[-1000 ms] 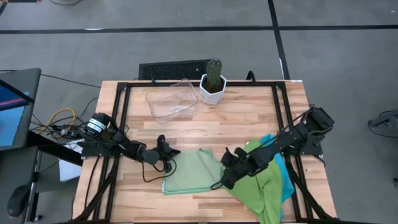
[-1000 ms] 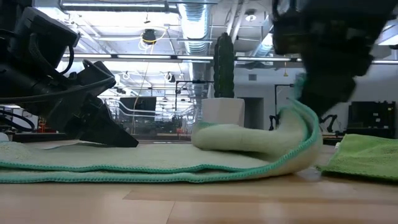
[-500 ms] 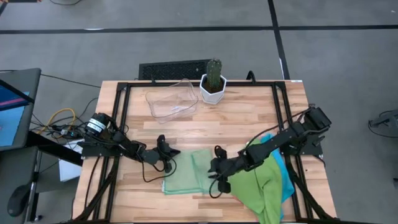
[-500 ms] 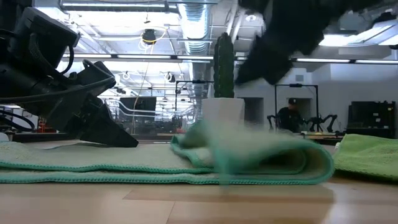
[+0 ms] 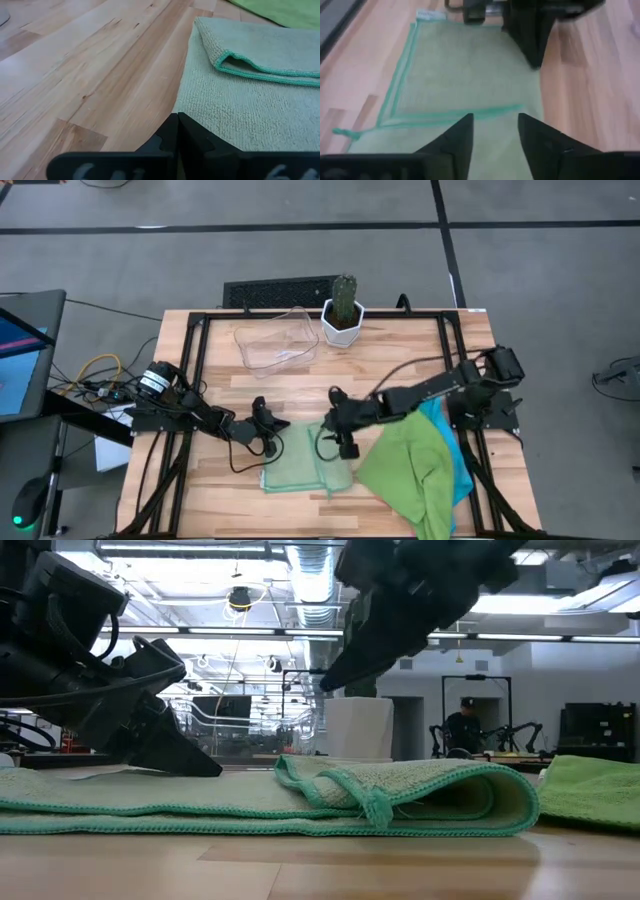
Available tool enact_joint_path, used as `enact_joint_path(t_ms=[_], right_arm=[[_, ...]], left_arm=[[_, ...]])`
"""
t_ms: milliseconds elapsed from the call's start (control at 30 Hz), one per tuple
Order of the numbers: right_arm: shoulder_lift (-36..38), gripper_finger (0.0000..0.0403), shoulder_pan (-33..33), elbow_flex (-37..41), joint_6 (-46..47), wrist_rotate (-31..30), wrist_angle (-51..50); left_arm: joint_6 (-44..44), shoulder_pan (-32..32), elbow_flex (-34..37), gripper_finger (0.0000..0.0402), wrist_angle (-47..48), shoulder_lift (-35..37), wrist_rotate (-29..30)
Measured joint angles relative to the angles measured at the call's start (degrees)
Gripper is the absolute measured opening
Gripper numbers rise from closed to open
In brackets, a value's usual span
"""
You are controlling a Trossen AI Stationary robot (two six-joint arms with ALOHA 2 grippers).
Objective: Fold microfiber towels
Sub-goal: Fold the light green microfiber towel
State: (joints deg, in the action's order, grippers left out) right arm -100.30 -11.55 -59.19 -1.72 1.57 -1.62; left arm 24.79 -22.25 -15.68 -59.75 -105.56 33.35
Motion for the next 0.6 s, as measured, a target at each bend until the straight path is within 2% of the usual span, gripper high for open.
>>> enact_joint_path(t_ms=[100, 200, 333, 600], right_arm=[[-3.1, 0.0216, 2.4, -1.9, -4.5, 3.3, -0.2], [-6.9, 0.0223, 3.7, -4.1, -8.1, 6.8, -0.1], [-11.8, 0.0215, 5.1, -7.6, -10.6, 7.7, -1.3], [-13.5, 0.0193, 7.3, -10.3, -13.4, 9.1, -5.1]], left_arm=[[0.2, 0.0, 0.0, 0.0, 0.4, 0.0, 0.0], [0.1, 0.0, 0.0, 0.0, 0.6, 0.0, 0.1], [0.1, 0.0, 0.0, 0.0, 1.1, 0.0, 0.2], [0.1, 0.0, 0.0, 0.0, 1.8, 0.0, 0.4]])
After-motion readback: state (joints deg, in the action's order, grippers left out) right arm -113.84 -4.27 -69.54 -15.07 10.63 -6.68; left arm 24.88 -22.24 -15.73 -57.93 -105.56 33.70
